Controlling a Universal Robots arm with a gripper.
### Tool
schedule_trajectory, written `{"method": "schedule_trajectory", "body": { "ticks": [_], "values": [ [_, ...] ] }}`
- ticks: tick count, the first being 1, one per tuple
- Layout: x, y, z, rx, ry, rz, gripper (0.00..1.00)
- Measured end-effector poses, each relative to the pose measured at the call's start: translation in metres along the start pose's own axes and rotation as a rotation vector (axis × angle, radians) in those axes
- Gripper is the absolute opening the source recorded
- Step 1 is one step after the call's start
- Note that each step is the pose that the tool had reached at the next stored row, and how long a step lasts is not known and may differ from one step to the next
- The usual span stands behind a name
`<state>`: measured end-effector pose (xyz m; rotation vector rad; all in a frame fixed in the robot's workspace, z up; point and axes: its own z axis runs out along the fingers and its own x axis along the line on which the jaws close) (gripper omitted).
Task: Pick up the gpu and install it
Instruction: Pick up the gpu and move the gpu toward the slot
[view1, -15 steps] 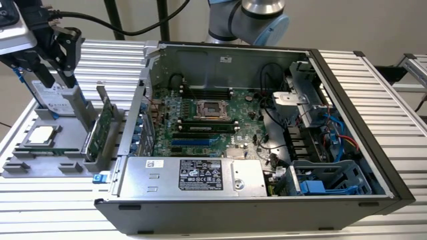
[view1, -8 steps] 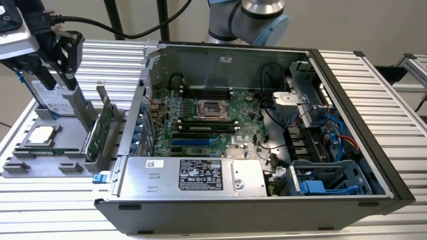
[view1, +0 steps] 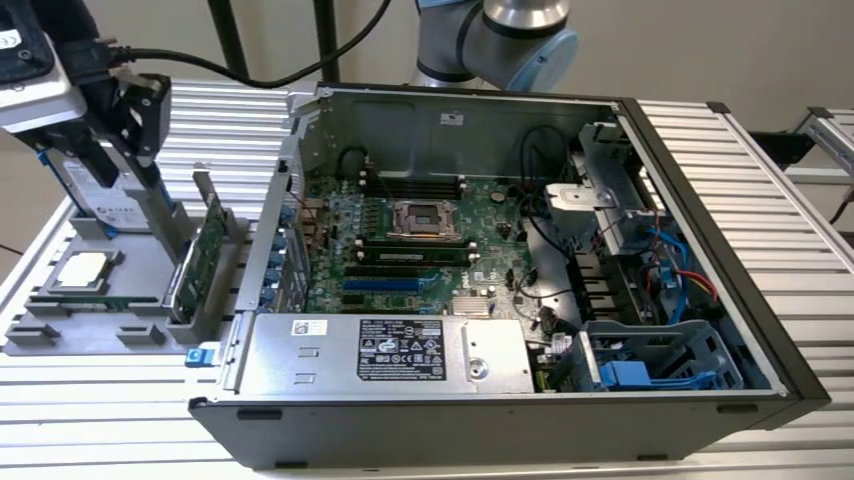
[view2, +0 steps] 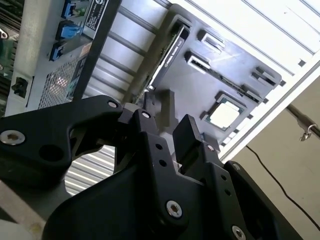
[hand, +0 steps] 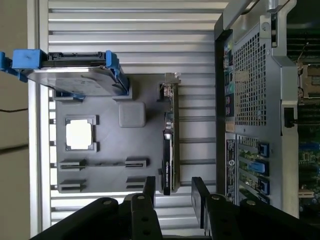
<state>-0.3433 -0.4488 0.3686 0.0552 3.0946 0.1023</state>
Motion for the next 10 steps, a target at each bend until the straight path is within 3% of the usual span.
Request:
{"method": "schedule_trajectory", "body": {
  "ticks": [4, 10],
  "values": [
    [-0.0015, -0.0003, 0.0043, 0.0005, 0.0002, 0.012, 1.00],
    [-0.0044, -0.0006, 0.0110, 0.0013, 0.0084, 0.020, 1.00]
  ]
}}
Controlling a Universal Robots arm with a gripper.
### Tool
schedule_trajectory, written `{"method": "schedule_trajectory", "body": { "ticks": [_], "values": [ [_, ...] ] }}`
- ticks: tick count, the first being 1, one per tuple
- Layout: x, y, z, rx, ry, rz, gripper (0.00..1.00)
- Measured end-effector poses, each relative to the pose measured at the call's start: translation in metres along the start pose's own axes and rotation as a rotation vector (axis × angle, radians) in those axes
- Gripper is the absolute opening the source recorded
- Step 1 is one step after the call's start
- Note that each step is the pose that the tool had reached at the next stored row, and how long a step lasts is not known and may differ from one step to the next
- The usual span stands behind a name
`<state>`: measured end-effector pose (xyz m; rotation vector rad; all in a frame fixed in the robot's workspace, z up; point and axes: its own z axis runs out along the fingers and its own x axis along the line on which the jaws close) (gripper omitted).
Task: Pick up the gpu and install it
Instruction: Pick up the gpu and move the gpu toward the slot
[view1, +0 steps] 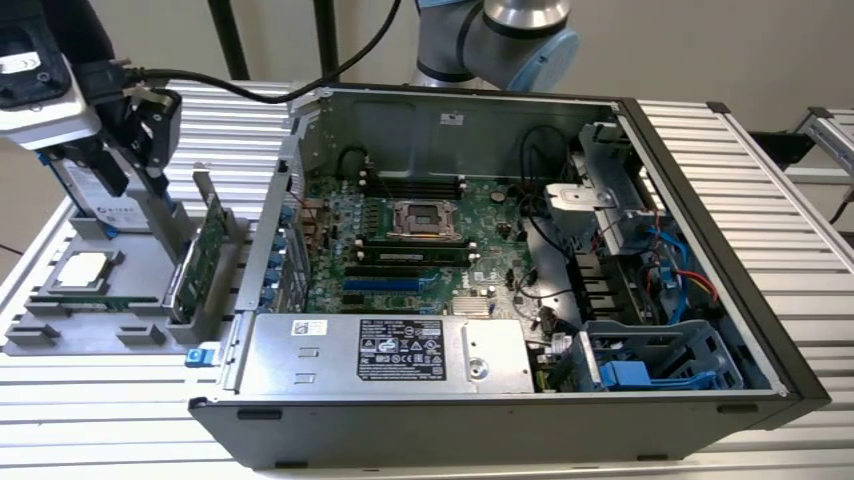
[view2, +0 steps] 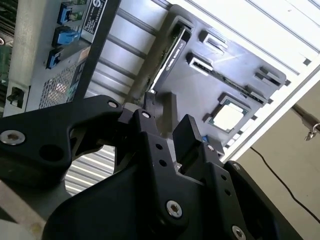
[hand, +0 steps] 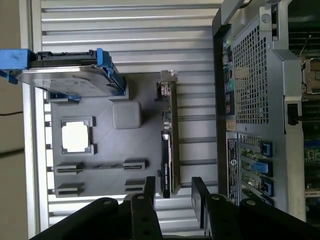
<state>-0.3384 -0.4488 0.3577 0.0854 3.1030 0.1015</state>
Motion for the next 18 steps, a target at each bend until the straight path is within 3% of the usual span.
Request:
{"method": "schedule_trajectory", "body": {
  "ticks": [10, 18],
  "values": [
    [-0.0013, -0.0006, 0.0109, 0.0024, 0.0062, 0.014, 1.00],
    [-0.0014, -0.0007, 0.0125, 0.0032, 0.0062, 0.014, 1.00]
  ]
}}
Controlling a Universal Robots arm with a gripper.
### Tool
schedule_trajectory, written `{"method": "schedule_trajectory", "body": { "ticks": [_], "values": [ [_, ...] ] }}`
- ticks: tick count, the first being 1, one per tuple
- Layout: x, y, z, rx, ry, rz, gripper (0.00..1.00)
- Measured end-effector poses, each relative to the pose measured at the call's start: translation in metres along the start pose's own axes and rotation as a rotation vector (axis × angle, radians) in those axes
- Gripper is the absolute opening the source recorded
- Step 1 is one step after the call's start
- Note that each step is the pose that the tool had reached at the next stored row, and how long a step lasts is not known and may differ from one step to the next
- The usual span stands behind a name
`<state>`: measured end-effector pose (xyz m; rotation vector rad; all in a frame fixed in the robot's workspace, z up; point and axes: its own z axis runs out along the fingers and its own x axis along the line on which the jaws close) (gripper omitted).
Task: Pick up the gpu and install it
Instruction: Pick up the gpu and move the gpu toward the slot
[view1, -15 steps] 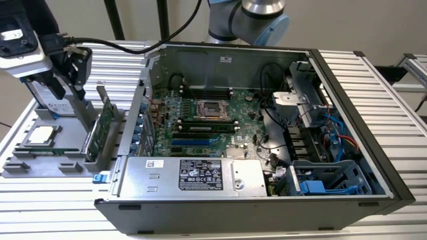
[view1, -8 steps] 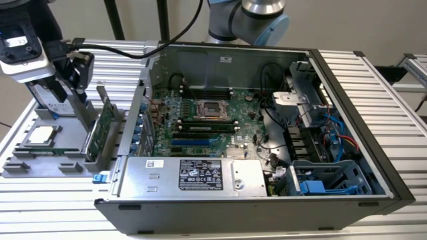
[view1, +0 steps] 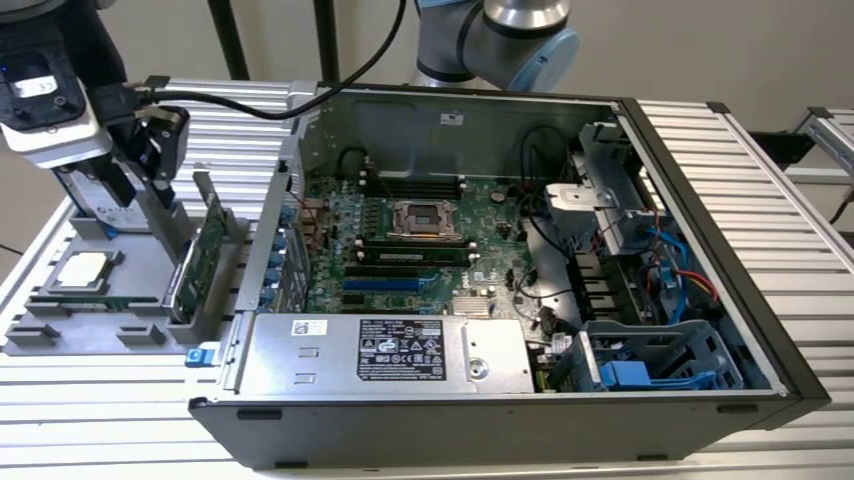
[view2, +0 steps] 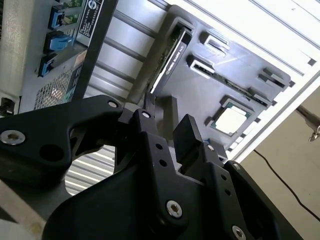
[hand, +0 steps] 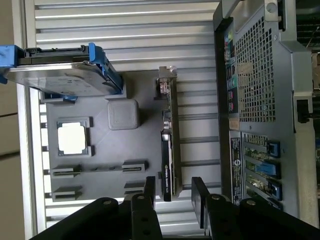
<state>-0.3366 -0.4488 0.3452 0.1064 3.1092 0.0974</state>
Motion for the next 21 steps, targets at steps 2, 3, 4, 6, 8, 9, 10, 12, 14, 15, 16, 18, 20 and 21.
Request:
{"method": "schedule_trajectory", "body": {
  "ticks": [2, 3, 4, 6, 8, 9, 10, 12, 14, 15, 16, 18, 20, 21],
  "values": [
    [0.0000, -0.0001, 0.0010, 0.0000, -0.0001, 0.000, 1.00],
    [0.0001, -0.0001, 0.0016, 0.0001, 0.0001, 0.000, 1.00],
    [0.0001, -0.0002, 0.0023, 0.0001, 0.0000, 0.000, 1.00],
    [0.0001, -0.0003, 0.0038, 0.0002, 0.0002, 0.000, 1.00],
    [0.0001, -0.0003, 0.0053, 0.0002, 0.0001, 0.000, 1.00],
    [0.0001, -0.0004, 0.0061, 0.0002, 0.0002, 0.000, 1.00],
    [0.0001, -0.0004, 0.0068, 0.0001, 0.0000, 0.000, 1.00],
    [0.0001, -0.0005, 0.0082, 0.0002, 0.0001, 0.000, 1.00],
    [0.0001, -0.0006, 0.0095, 0.0002, 0.0001, 0.000, 1.00],
    [0.0001, -0.0006, 0.0100, 0.0002, 0.0001, 0.000, 1.00],
    [0.0001, -0.0007, 0.0105, 0.0002, 0.0001, 0.000, 1.00],
    [0.0002, -0.0007, 0.0113, 0.0002, 0.0001, 0.000, 1.00],
    [0.0002, -0.0008, 0.0123, 0.0001, 0.0001, 0.000, 1.00],
    [0.0002, -0.0008, 0.0126, 0.0002, 0.0001, 0.000, 1.00]
  ]
}}
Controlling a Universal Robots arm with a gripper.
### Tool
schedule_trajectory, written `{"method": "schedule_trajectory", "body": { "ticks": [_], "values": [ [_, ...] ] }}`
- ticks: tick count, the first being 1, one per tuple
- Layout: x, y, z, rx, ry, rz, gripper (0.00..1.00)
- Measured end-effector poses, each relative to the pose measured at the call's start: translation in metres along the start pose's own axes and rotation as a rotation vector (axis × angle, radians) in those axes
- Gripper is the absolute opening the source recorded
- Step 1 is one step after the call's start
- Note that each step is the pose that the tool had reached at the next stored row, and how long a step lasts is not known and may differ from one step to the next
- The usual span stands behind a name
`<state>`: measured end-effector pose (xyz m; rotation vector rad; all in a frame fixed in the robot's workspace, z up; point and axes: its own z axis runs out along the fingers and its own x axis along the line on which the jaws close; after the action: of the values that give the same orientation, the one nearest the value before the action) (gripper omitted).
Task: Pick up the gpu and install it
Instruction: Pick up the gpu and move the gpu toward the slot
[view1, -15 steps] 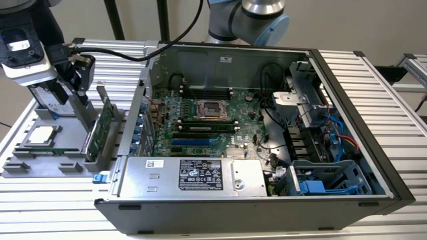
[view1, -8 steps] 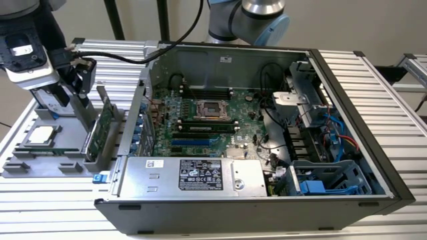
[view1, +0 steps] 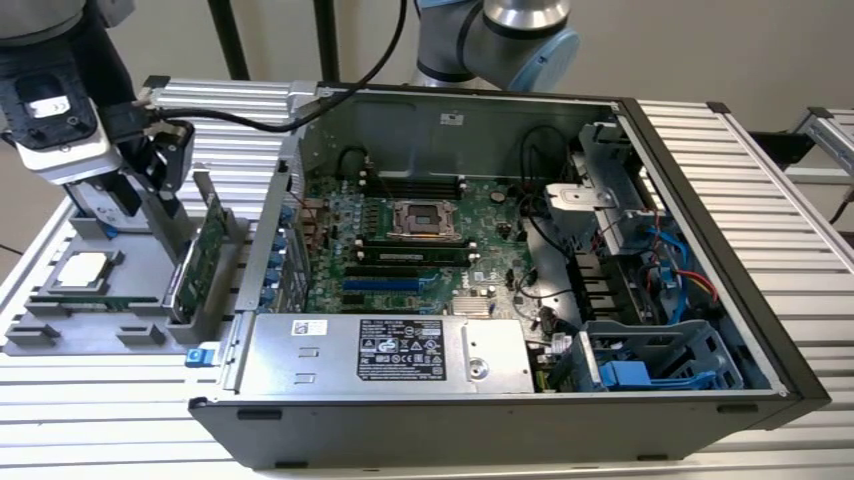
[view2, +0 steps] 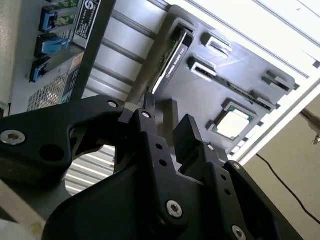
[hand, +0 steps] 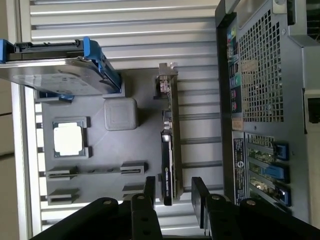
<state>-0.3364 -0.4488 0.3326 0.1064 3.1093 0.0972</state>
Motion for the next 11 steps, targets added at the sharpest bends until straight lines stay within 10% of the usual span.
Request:
{"method": "schedule_trajectory", "body": {
  "ticks": [11],
  "values": [
    [0.0001, -0.0002, 0.0032, -0.0003, 0.0000, 0.000, 1.00]
  ]
}}
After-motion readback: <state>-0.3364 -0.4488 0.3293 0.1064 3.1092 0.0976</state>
